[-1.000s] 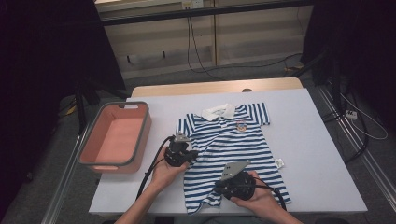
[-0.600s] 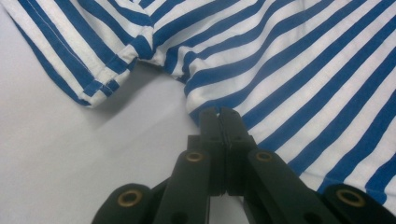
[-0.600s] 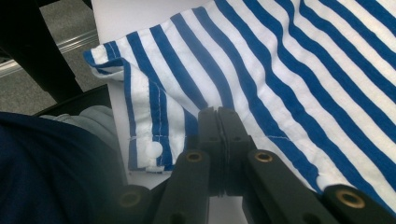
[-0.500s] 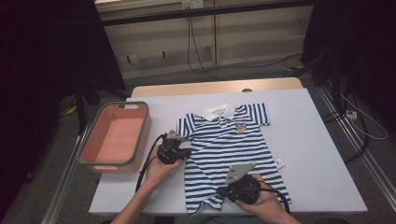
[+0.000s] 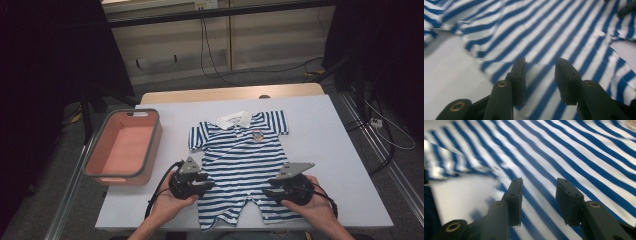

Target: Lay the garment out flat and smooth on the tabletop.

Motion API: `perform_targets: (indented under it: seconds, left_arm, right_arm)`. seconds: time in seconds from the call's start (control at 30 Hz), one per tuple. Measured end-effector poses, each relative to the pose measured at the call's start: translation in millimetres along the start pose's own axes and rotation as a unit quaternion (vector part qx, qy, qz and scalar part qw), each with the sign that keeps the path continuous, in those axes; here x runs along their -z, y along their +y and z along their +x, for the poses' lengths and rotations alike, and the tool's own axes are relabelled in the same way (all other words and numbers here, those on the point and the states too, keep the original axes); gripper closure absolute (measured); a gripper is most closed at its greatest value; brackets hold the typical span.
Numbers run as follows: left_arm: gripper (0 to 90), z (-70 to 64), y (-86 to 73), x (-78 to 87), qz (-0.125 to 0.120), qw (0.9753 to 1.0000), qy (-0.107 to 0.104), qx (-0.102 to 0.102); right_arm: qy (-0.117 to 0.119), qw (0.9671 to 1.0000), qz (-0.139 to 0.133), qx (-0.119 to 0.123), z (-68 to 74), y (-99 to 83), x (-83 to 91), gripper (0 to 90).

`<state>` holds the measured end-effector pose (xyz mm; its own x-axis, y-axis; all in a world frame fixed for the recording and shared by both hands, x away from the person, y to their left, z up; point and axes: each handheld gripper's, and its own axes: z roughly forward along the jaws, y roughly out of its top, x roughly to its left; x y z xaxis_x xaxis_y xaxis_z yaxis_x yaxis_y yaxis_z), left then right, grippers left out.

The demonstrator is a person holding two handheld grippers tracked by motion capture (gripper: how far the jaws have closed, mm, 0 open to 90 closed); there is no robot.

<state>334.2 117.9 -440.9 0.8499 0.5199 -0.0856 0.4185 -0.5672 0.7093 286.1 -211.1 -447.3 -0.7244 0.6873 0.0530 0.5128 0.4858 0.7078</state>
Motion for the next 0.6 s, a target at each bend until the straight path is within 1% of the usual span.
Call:
perform_targets:
  seconds: [0.03,0.07,0.17,0.2,0.27,0.3,0.33,0.37,0.4,0.43,0.47,0.5,0.53,0.57,0.6]
  left_arm:
    - [60.2,-3.5,-0.2,-2.4,0.002,1.0,-0.003,-0.005]
    - [59.9,-5.4,0.1,-3.6,0.002,0.9999,-0.007,-0.008]
    - [59.0,-12.9,0.7,-7.7,0.006,0.9996,-0.02,-0.018]
    - [58.7,-15.2,0.1,-8.6,0.009,0.9994,-0.024,-0.022]
    - [57.9,-20.0,-2.4,-10.2,0.015,0.999,-0.032,-0.029]
    - [57.9,-23.3,-4.8,-12.3,0.018,0.9987,-0.032,-0.035]
    - [57.8,-25.5,-6.4,-14.0,0.021,0.9986,-0.033,-0.037]
    - [56.9,-29.8,-8.9,-16.1,0.015,0.9983,-0.025,-0.05]
    - [56.4,-31.1,-8.5,-16.1,0.017,0.9981,-0.022,-0.055]
    - [57.4,-31.9,-8.0,-16.3,0.017,0.9986,-0.019,-0.047]
    - [63.9,-30.8,-7.5,-16.5,0.016,0.9985,-0.019,-0.049]
    - [75.8,-28.7,-7.0,-16.3,0.02,0.9982,-0.032,-0.048]
    - [86.7,-28.4,-6.7,-16.8,0.022,0.9982,-0.04,-0.04]
    - [89.7,-29.2,-6.4,-16.7,0.023,0.9982,-0.039,-0.039]
    - [90.0,-30.0,-6.0,-16.7,0.023,0.9983,-0.038,-0.038]
  right_arm:
    - [-0.003,1.0,-0.002,-0.009,-3.5,-2.5,1.3,56.7]
    - [-0.011,0.9999,-0.002,-0.013,-8.3,-5.5,3.5,56.5]
    - [-0.032,0.9994,-0.001,-0.013,-15.1,-8.6,8.6,56.1]
    - [-0.033,0.9993,-0.001,-0.014,-16.7,-9.5,9.5,56.0]
    - [-0.029,0.9994,0.006,-0.017,-18.9,-12.9,10.6,56.0]
    - [-0.03,0.9994,0.01,-0.017,-18.8,-14.2,9.8,56.4]
    - [-0.03,0.9992,0.023,-0.016,-18.3,-16.4,7.3,57.2]
    - [-0.031,0.9992,0.023,-0.012,-17.7,-17.4,6.4,57.9]
    - [-0.032,0.9991,0.024,-0.014,-17.6,-17.0,6.5,60.9]
    - [-0.033,0.9991,0.025,-0.013,-17.8,-16.7,6.6,67.3]
    - [-0.031,0.9991,0.024,-0.014,-18.0,-16.7,6.5,73.9]
    - [-0.027,0.9992,0.022,-0.017,-18.1,-16.9,6.3,78.6]
    - [-0.023,0.9993,0.024,-0.019,-18.1,-16.7,6.5,86.3]
    - [-0.017,0.9993,0.025,-0.022,-17.5,-16.6,6.5,90.0]
    - [-0.022,0.9992,0.024,-0.022,-15.9,-16.9,6.5,90.0]
